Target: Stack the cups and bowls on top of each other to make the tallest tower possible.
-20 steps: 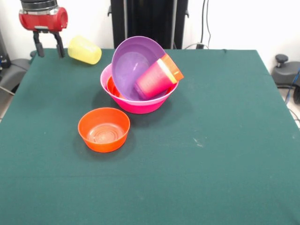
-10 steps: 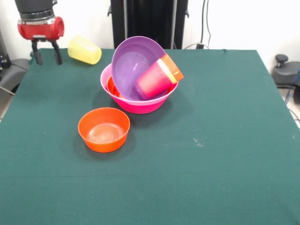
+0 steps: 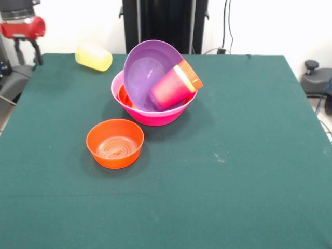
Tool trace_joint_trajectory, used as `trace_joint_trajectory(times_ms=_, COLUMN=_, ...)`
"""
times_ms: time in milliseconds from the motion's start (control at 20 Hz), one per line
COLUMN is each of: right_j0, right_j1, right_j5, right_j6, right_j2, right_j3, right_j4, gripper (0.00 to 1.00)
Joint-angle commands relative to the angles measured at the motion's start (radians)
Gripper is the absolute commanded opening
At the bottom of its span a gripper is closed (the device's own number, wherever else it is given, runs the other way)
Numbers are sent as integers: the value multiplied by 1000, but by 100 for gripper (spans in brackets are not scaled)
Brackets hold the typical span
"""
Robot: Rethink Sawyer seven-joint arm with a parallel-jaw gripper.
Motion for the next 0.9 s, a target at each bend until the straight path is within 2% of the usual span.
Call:
trace_joint_trajectory(times_ms=50, right_j0=0, right_j1=-105, right_j5=84, right_j6=-338, right_j2=141, right_j3=46, right_j4=-24, gripper=100)
trace_joint_trajectory(times_ms=200, right_j0=-26, right_j1=-136, right_j5=67, right_j6=-306, right_j2=187, right_j3=96, right_j4=-2, gripper=100)
trace_joint_trajectory(times_ms=300, right_j0=-30, right_j1=-152, right_j5=28, right_j6=-256, right_j2=200, right_j3=129, right_j4=-12, gripper=100)
trace_joint_trajectory(times_ms=550, right_j0=43, right_j1=-90, right_j5=-17, right_j6=-175, right_j2=128, right_j3=107, right_j4=-108, gripper=100)
trace_joint_trajectory(times_ms=750, right_j0=61, right_j1=-169, right_j5=-76, right_j6=-89, right_j2=91, right_j3=146, right_j4=-138, gripper=100)
trace_joint_trajectory(times_ms=900, right_j0=54, right_j1=-156, right_j5=-81, right_j6=-87, right_j2=76, right_j3=154, right_j4=-148, gripper=100)
